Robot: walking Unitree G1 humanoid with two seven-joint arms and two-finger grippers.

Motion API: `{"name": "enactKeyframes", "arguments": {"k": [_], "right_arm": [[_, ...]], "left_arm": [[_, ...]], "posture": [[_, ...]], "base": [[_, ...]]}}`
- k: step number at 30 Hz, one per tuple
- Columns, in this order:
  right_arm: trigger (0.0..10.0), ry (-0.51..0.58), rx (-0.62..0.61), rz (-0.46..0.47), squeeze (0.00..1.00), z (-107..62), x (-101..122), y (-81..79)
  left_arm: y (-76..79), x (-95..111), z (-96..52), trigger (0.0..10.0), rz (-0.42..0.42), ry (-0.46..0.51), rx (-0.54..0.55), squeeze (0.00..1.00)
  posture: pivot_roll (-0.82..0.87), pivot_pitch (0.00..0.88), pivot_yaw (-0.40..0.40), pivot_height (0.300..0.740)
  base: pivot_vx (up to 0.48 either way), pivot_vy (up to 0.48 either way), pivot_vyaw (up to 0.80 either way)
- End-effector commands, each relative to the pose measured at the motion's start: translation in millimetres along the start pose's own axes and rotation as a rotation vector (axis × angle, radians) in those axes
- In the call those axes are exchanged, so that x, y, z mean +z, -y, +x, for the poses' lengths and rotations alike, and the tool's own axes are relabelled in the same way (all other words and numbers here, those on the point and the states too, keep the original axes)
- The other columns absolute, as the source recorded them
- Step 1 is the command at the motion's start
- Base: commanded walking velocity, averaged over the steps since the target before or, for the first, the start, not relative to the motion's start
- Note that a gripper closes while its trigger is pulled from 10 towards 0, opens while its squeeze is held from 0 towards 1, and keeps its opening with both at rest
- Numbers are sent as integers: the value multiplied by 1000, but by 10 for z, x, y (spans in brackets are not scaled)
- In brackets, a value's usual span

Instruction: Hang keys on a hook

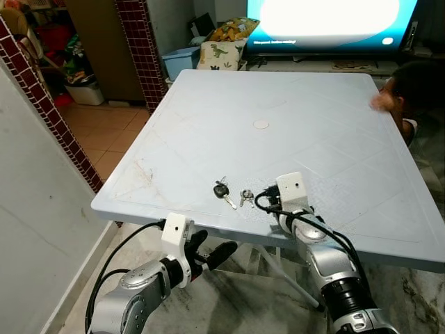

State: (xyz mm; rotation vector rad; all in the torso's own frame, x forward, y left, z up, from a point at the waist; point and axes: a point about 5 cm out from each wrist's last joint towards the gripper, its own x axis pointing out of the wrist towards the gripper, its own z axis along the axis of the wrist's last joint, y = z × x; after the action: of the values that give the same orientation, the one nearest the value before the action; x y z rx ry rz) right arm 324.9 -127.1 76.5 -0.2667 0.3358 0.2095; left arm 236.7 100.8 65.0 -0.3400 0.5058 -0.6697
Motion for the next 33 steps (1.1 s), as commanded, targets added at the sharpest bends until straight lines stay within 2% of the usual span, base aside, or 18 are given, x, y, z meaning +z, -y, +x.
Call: {"name": "enactKeyframes", "arguments": {"k": [1, 8, 11, 13, 18, 29, 33], "right_arm": [[0, -42, 22, -37, 0, -34, -121, -62], [0, 9, -6, -148, 0, -68, -82, -28], [0, 15, -8, -159, 0, -70, -73, -25], [0, 52, -36, -226, 0, -91, -17, -3], [0, 112, -84, -317, 0, -123, 81, 50], [0, 183, -129, -369, 0, -160, 211, 94], [0, 201, -142, -360, 0, -171, 253, 114]], "left_arm": [[-12, 22, 5, 10000, 17, 0, 2, 0], [-14, 25, 6, 10000, 18, 2, 0, 0], [-16, 26, 8, 10000, 18, 2, 1, 0], [-17, 27, 8, 10000, 18, 3, 2, 0], [-16, 30, 14, 10000, 17, 6, 3, 0], [-10, 36, 31, 10000, 16, 10, 2, 0], [-10, 34, 31, 10000, 13, 12, 3, 0]], "posture": [[-46, 0, 99, 740], [-51, 0, 101, 740], [-49, 0, 99, 740], [-49, 0, 99, 740], [-52, 0, 99, 740], [-57, 0, 97, 740], [-57, 0, 97, 740]], "base": [[0, 0, 0], [0, 0, 0], [0, 0, 0], [0, 0, 0], [0, 0, 0], [0, 0, 0], [0, 0, 0]]}}
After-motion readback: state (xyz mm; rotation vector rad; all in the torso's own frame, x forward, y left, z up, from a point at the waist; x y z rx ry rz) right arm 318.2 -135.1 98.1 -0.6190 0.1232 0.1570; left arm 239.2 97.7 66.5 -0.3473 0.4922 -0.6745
